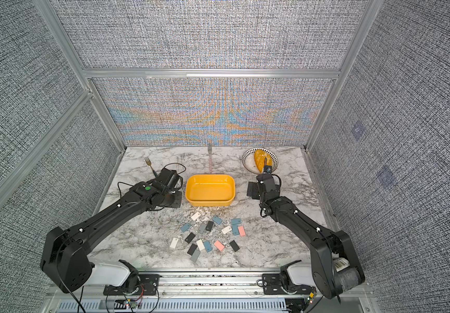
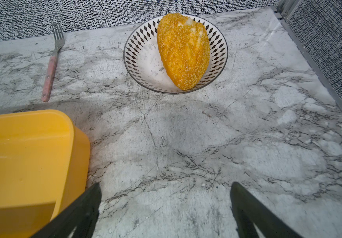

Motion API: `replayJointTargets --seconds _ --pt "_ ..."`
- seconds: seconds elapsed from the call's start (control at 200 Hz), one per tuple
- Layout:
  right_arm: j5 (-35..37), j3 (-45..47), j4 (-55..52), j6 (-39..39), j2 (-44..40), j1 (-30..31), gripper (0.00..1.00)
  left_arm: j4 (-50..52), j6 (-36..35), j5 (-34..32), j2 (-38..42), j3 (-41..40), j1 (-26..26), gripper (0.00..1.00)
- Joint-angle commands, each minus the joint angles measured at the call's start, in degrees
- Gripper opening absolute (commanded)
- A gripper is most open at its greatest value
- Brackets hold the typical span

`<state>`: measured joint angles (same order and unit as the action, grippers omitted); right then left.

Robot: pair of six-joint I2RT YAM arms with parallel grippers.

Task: Put the eraser in the storage box
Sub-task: Pick up the eraser from the center of the board, then place the eraser in the storage box.

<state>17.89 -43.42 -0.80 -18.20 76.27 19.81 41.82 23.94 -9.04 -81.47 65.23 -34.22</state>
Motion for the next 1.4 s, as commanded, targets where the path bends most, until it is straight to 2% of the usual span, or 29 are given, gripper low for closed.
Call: replayJointTargets --seconds 0.0,0.48,0.916,1.396 --pt "1.27 -0.26 -0.97 -0.05 0.0 0.05 0.98 0.2 -3.14 0.35 -2.88 4.39 0.03 0.2" --pt "0.93 -0.88 -1.21 1.41 1.51 -0.33 0.98 -5.71 -2.77 2.16 -23.98 20.11 0.03 0.2" --pt "-0.08 -1.32 -1.1 1.5 3.98 -0.66 0.98 -7.95 0.09 -0.07 -36.14 26.11 0.03 0.19" --pt "-0.22 -1.27 -0.85 1.5 5.45 -1.09 0.98 -6.57 1.72 -3.8 -43.59 31.39 0.33 0.18"
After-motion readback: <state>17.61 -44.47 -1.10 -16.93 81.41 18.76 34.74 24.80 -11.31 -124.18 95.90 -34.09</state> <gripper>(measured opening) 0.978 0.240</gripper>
